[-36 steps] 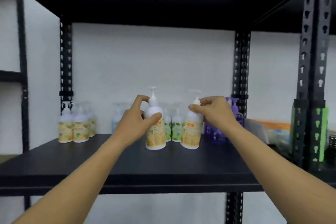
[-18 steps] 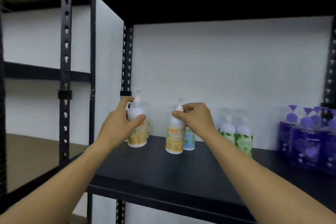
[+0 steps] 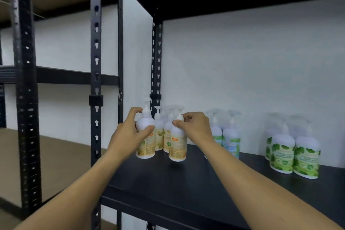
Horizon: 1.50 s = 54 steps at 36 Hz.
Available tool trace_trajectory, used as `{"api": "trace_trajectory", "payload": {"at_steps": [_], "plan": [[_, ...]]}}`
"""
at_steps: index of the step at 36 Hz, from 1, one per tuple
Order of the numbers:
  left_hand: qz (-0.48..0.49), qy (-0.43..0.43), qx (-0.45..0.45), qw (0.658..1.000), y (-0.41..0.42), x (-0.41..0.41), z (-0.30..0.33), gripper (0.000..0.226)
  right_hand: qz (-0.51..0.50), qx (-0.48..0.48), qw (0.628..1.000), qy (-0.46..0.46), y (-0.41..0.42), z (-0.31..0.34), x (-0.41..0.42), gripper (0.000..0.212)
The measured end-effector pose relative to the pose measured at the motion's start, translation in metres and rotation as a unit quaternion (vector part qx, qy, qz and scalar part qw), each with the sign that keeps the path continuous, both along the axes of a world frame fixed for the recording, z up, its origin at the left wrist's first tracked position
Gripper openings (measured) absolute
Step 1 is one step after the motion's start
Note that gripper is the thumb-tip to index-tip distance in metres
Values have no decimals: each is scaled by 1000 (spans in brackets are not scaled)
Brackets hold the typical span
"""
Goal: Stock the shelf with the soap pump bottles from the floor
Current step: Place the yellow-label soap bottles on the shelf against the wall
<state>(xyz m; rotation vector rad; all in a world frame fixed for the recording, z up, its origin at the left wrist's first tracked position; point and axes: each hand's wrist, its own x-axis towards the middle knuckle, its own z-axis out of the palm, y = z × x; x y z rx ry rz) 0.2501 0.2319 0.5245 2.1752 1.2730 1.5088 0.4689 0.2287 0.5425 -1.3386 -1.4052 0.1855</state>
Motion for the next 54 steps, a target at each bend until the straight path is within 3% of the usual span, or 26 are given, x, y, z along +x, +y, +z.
{"api": "trace_trajectory", "payload": {"at_steps": [7,19,31,37,41,44,46,54], "plan": [[-3,4,-8,1000,17,-8,-5,51,15,7,1000,-6,23,-5,-16,13],[-2,-15,-27,1000,34,-15,-10,50,1,0,1000,-10,44,-11,-29,33],[1,-28,-50,998,42,-15,-14,50,-17,-13,999,-27,44,-14,-35,31],[-8,-83,-69,994,47,-4,-20,53,-27,-57,996,-57,22,-29,-35,57],[-15,-112,-80,990,55,5,-27,50,-62,-220,951,-210,-2,-62,-24,56],[-5,-114,-80,990,60,9,-29,46,-42,-342,886,-311,-16,-84,-21,76],[0,-116,-79,990,64,12,-28,45,-45,-364,863,-347,-23,-90,-25,85],[4,-111,-84,990,77,21,-32,47,-56,-383,846,-366,-25,-89,-33,91]]}}
